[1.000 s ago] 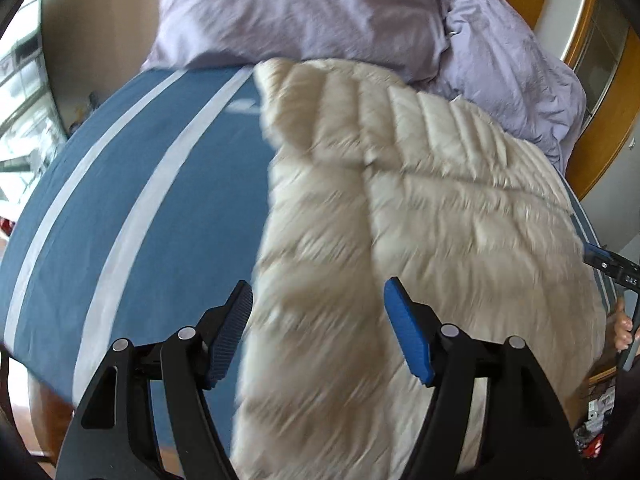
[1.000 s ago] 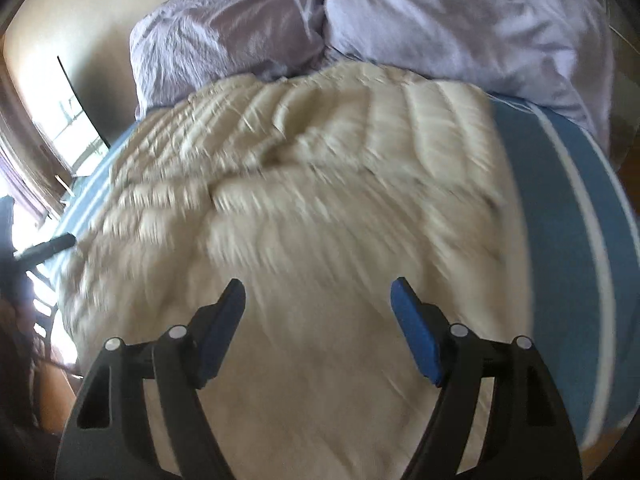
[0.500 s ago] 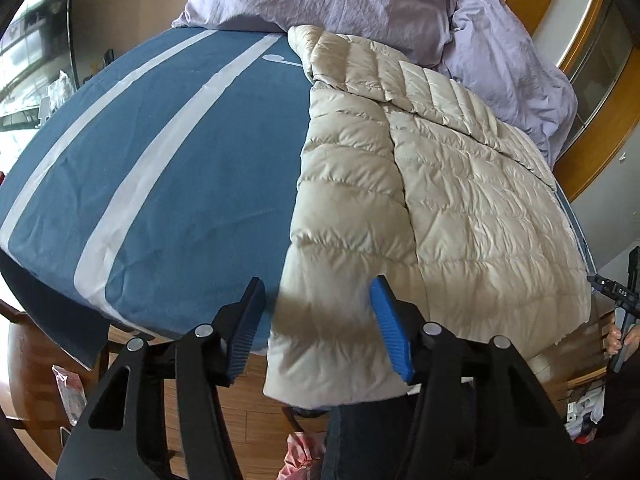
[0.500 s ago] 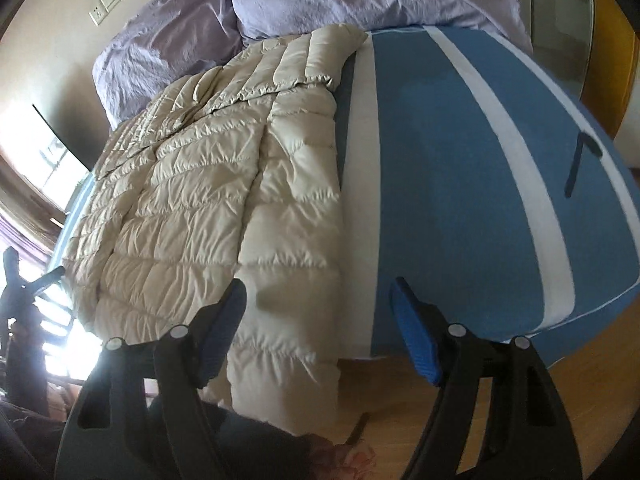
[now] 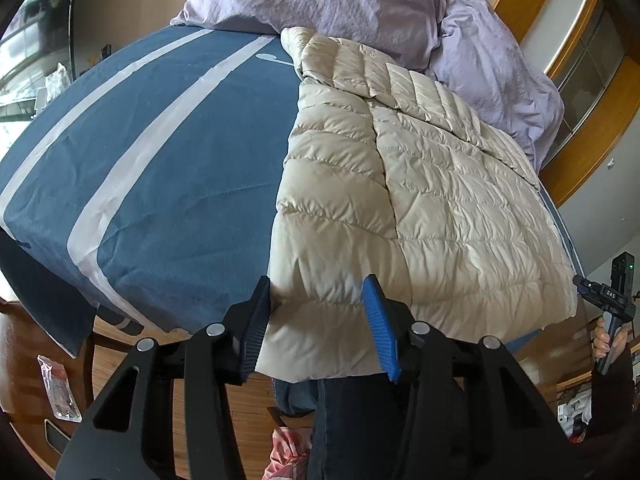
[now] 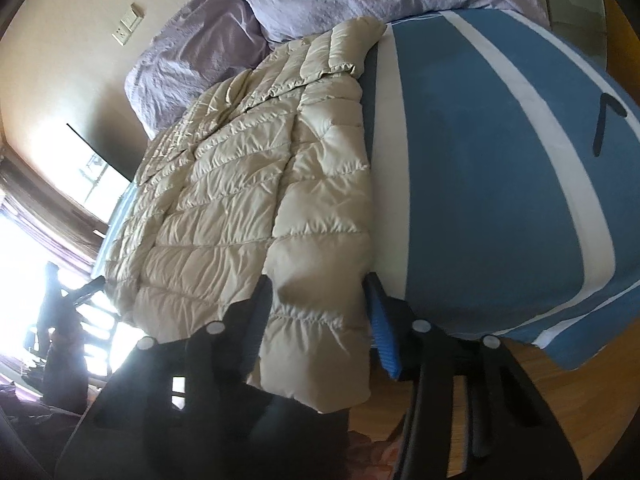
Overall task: Fold large clothes
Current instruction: 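Move the left tool to the jacket hem and grasp it, then lift the hem with the left tool and fold it toward the collar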
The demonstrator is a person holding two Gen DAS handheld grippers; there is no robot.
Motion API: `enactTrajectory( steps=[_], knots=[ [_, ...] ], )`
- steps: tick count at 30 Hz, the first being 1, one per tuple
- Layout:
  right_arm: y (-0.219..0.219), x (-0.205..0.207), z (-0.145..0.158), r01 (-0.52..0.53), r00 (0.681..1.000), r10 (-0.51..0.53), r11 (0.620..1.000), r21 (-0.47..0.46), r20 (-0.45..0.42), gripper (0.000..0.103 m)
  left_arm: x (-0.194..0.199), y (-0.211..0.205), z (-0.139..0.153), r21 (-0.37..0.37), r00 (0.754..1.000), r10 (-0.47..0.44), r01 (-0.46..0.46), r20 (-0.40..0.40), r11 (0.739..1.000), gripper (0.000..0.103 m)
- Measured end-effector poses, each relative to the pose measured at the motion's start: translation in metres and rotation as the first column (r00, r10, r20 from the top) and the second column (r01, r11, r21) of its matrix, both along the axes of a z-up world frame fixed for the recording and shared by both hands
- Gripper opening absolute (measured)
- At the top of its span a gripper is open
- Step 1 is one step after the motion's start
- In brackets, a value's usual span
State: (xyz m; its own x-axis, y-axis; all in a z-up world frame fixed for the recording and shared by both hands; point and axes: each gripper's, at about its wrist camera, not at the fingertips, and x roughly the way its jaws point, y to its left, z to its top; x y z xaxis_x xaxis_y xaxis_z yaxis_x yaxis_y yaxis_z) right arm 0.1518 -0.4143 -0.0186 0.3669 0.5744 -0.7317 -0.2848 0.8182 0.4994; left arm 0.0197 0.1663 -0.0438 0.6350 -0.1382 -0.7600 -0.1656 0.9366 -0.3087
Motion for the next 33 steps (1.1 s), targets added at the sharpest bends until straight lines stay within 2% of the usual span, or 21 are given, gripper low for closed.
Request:
enactTrajectory(
  steps=[7, 12, 18, 25, 30, 33],
  knots=[
    [0.007, 0.000, -0.001, -0.034, 0.999, 0.034, 0.999, 0.020, 0.008, 0.043, 0.003, -0.005, 0.000, 0.005, 1.000, -0.012, 0.012, -0.003, 1.000, 0.047],
    [0.011, -0.002, -0.002, -0.051, 0.999, 0.051, 0.998, 0.032, 0.010, 0.040, 0.005, -0.009, 0.000, 0.016, 1.000, -0.007, 0.007, -0.006, 1.000, 0.041],
    [0.010, -0.003, -0.002, -0.054, 0.998, 0.054, 0.998, 0.037, 0.016, 0.039, 0.005, -0.012, 0.000, 0.031, 1.000, -0.006, 0.007, -0.010, 0.999, 0.040],
    [0.001, -0.002, -0.007, -0.052, 0.999, 0.053, 0.992, 0.118, -0.008, 0.039, 0.004, -0.009, -0.001, -0.009, 1.000, -0.008, 0.008, 0.003, 1.000, 0.039],
    [0.002, -0.004, -0.009, -0.054, 0.998, 0.056, 0.987, 0.153, -0.011, 0.039, 0.004, -0.012, -0.002, -0.025, 1.000, -0.009, 0.009, 0.012, 1.000, 0.028],
    [0.003, -0.003, -0.012, -0.050, 0.998, 0.055, 0.984, 0.171, -0.020, 0.031, 0.005, -0.012, -0.003, -0.052, 1.000, -0.011, 0.012, 0.015, 0.999, 0.021]
  ],
)
